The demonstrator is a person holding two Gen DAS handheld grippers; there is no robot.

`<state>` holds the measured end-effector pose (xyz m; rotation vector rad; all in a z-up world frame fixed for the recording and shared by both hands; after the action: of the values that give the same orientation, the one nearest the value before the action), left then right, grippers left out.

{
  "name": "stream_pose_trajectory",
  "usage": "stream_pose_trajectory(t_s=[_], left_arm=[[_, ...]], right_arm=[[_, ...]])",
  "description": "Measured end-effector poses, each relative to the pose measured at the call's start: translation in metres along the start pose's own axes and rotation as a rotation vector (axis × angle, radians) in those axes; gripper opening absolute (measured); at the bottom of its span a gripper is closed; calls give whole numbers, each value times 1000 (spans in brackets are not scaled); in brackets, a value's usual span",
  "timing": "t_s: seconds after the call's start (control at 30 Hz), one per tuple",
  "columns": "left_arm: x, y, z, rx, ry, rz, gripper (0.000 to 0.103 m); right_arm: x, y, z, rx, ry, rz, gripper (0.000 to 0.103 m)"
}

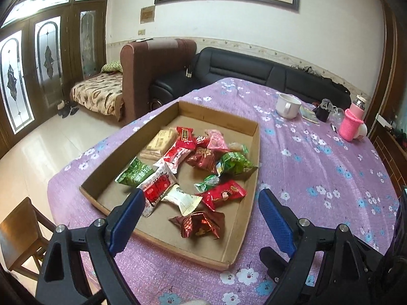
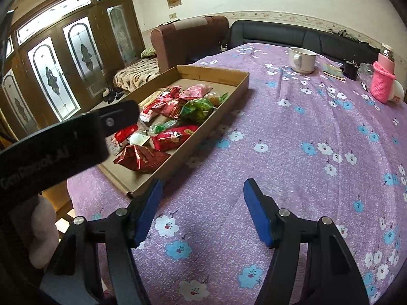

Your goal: Organize snacks

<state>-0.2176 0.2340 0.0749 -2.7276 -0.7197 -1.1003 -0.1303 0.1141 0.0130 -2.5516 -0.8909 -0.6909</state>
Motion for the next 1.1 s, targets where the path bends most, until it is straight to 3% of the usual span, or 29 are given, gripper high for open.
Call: stream_pose_trajectory(t_s=[1.1], left_arm=[[-3,-5,16,-23,-63,-16,91]], right_arm=[[-1,-7,13,-1,-43,-14,70]])
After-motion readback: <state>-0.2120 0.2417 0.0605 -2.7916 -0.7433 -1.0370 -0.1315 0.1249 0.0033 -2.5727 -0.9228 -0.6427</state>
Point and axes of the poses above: each gripper's, at about its wrist camera, not at the fingertips, and z roughly the way its jaws point, y to its right, x to its top, the point moved 4 cm from there along z, roughly the way its jaws point, and after that the axes turned 11 degrees about -y, right-handed, at the moved point
